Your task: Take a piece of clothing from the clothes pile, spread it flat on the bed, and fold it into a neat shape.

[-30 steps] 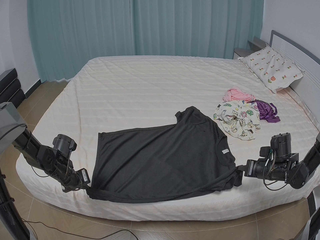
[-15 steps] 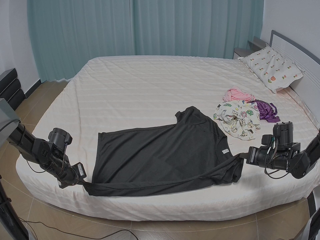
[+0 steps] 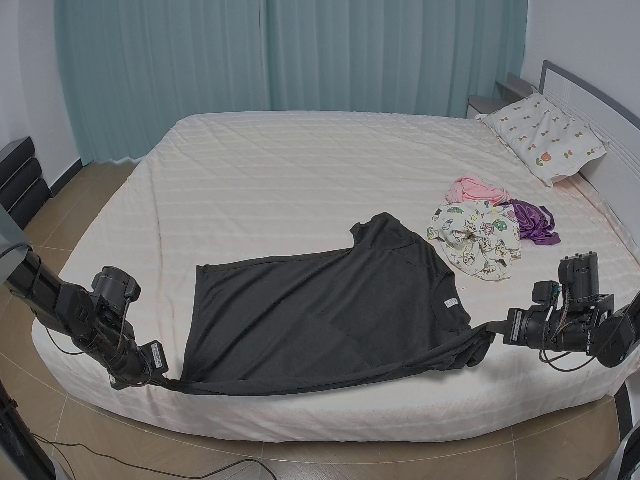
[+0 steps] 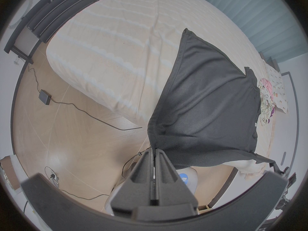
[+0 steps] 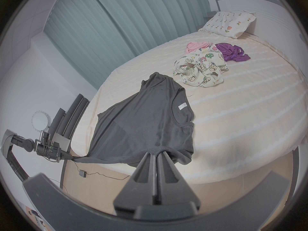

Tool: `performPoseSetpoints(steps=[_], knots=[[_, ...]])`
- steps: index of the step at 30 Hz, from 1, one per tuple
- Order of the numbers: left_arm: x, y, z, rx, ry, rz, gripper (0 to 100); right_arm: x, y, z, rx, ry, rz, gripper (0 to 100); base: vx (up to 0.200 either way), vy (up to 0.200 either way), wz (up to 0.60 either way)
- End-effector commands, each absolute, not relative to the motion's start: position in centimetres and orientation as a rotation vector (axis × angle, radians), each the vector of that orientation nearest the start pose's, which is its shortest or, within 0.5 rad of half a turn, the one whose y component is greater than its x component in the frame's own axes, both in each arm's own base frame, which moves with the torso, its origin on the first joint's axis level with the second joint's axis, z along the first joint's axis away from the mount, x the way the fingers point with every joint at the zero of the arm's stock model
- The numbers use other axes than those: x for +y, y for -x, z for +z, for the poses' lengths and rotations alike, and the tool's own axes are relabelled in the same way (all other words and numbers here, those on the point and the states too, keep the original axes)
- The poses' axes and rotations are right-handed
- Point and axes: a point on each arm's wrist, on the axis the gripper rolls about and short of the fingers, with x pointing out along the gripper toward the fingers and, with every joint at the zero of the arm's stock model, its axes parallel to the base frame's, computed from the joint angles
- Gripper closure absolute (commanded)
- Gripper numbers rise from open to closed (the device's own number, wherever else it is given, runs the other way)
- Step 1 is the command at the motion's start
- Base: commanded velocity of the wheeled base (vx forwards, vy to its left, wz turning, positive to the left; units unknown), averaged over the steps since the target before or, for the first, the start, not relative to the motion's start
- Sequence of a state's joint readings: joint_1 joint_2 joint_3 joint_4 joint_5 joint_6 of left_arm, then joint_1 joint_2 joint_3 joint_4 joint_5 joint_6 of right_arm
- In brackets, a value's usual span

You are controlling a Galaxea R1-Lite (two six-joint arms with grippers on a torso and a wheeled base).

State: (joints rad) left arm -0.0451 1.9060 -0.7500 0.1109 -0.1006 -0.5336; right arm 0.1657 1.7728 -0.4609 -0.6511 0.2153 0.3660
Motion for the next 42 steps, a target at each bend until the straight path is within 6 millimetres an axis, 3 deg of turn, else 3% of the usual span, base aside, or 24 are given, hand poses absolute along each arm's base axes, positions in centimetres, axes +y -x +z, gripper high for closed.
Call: performPoseSetpoints(steps=[1, 20, 29, 42], knots=[[-1.5, -26.9, 5.7, 1.267, 0.493, 0.214, 100, 4.7, -25.4, 8.5, 0.711, -0.366, 0.244, 100, 0.0, 0.0, 0.0], [-1.5, -36.0, 4.2, 1.139, 0.574, 0.238, 100, 5.4, -31.9, 7.7, 0.668, -0.378, 0.232, 100, 0.0, 0.0, 0.0], [-1.5, -38.2, 4.3, 1.088, 0.619, 0.255, 100, 5.7, -33.7, 6.8, 0.668, -0.378, 0.23, 100, 0.0, 0.0, 0.0], [-1.2, -39.4, 4.4, 1.053, 0.641, 0.279, 100, 6.0, -36.0, 6.6, 0.643, -0.441, 0.21, 100, 0.0, 0.0, 0.0]])
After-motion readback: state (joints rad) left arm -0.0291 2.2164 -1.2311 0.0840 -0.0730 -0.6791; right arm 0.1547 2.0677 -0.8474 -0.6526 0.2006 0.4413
